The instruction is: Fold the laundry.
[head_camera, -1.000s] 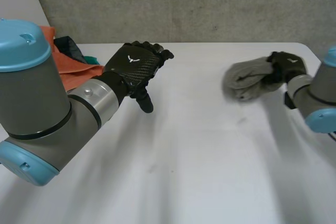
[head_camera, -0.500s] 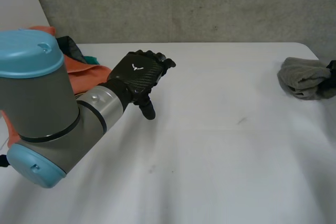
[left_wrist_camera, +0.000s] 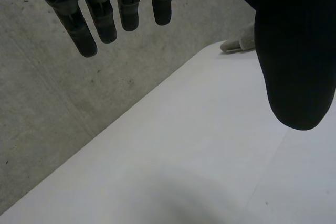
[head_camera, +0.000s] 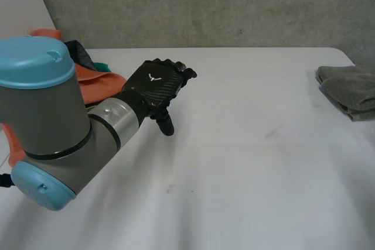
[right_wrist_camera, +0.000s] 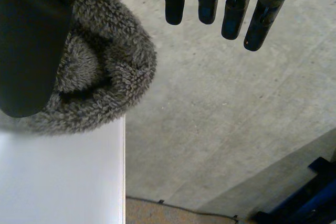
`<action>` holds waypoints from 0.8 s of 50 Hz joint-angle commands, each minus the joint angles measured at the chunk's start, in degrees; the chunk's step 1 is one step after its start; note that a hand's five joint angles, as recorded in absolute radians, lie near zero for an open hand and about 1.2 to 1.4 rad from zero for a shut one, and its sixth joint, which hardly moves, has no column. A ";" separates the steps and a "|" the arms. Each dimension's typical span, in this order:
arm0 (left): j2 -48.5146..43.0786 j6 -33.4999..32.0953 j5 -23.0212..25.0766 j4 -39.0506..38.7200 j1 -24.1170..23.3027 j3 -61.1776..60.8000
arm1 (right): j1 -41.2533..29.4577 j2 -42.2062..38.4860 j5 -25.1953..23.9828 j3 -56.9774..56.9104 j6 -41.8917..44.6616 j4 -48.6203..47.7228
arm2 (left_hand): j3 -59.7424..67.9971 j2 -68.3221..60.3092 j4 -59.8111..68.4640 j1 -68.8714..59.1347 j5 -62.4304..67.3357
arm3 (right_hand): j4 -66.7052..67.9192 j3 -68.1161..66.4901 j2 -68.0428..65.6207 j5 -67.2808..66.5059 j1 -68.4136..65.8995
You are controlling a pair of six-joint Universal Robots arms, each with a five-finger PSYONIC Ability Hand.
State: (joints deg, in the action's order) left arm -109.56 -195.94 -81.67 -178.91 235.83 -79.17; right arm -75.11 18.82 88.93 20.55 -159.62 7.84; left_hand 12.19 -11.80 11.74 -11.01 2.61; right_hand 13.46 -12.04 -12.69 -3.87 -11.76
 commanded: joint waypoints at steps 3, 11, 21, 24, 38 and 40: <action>0.13 -0.06 -0.07 0.14 0.07 -0.20 | 0.14 14.74 -7.46 25.83 15.29 -8.44 | -1.97 1.58 -1.53 0.79 -2.39 | -3.46 2.04 2.69 3.87 1.76; 1.36 -0.06 -0.24 0.14 0.69 -0.29 | 0.75 26.44 -0.44 30.96 27.59 -13.11 | -1.97 1.58 -1.53 0.79 -2.39 | -3.46 2.04 2.69 3.87 1.76; 6.11 -0.32 -0.77 -1.52 5.60 0.33 | -3.54 38.66 0.72 36.83 37.72 -27.77 | -1.97 1.58 -1.53 0.79 -2.39 | -3.46 2.04 2.69 3.87 1.76; 8.30 -0.76 -3.05 -4.59 8.59 -0.02 | -10.83 43.22 -4.54 43.41 33.16 -32.00 | -1.97 1.58 -1.53 0.79 -2.39 | -3.46 2.04 2.69 3.87 1.76; -2.12 -12.25 -1.40 -12.25 29.67 3.83 | -34.39 56.77 -22.22 70.76 18.21 -34.38 | -1.97 1.58 -1.53 0.79 -2.39 | -3.46 2.04 2.69 3.87 1.76; -5.21 -14.46 0.19 -11.99 31.09 5.33 | -36.59 56.51 -22.05 72.60 18.47 -34.29 | -1.97 1.58 -1.53 0.79 -2.39 | -3.46 2.04 2.69 3.87 1.76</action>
State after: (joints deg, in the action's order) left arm -104.55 -202.43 -85.70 -191.10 259.02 -78.06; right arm -103.35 75.45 67.68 86.26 -140.45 -27.16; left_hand 12.19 -11.80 11.75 -11.01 2.58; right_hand 13.46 -12.05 -12.69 -3.87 -11.76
